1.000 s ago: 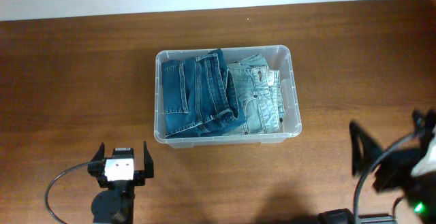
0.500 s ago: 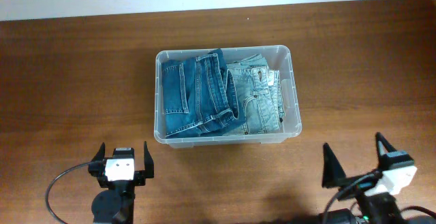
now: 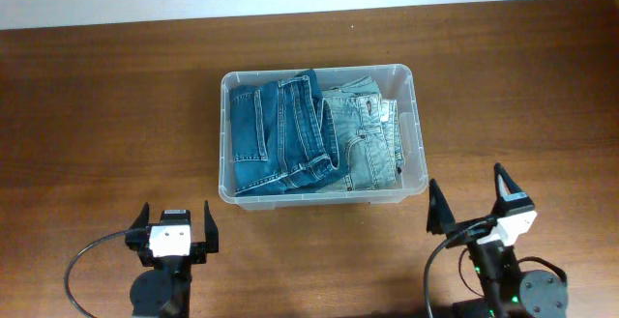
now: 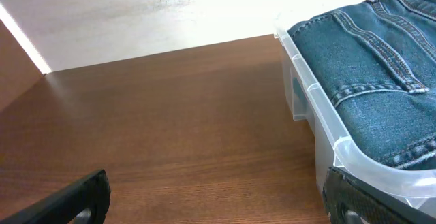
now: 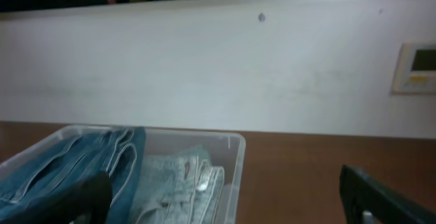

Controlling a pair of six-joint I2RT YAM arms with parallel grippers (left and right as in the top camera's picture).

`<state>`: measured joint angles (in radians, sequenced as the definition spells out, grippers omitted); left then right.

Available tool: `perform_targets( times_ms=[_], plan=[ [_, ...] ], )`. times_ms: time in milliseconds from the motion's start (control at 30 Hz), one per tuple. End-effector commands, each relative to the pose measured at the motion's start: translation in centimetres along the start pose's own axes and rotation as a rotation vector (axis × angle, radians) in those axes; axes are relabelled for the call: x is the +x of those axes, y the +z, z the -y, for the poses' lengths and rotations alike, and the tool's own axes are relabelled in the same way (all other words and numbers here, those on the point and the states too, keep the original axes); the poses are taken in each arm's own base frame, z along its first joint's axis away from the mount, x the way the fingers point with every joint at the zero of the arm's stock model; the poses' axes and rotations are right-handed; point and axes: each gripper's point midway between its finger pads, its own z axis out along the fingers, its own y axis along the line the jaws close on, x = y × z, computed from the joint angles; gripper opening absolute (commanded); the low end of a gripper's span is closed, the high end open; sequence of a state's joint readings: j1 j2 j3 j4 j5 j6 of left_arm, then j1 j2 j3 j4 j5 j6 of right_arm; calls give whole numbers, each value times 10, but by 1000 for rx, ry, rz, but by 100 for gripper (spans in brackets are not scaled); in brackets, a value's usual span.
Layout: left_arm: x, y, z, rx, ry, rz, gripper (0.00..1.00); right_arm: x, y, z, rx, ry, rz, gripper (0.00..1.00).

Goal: Pack container

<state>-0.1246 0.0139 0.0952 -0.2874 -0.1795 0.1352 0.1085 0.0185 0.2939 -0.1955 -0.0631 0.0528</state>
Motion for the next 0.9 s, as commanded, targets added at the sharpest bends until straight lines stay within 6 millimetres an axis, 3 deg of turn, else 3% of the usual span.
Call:
perform_targets(
  times_ms=[0,333,600,867],
  plan=[
    [0,0,1,5,11,8,100,5,4,-3,-20,5,33,98],
    [0,0,1,5,11,8,100,17,13,9,19,52,112,99],
    [0,0,1,5,11,8,100,40,17,12,29,56,71,98],
    [0,0,1,5,11,8,100,47,18,13,29,55,73,99]
  ],
)
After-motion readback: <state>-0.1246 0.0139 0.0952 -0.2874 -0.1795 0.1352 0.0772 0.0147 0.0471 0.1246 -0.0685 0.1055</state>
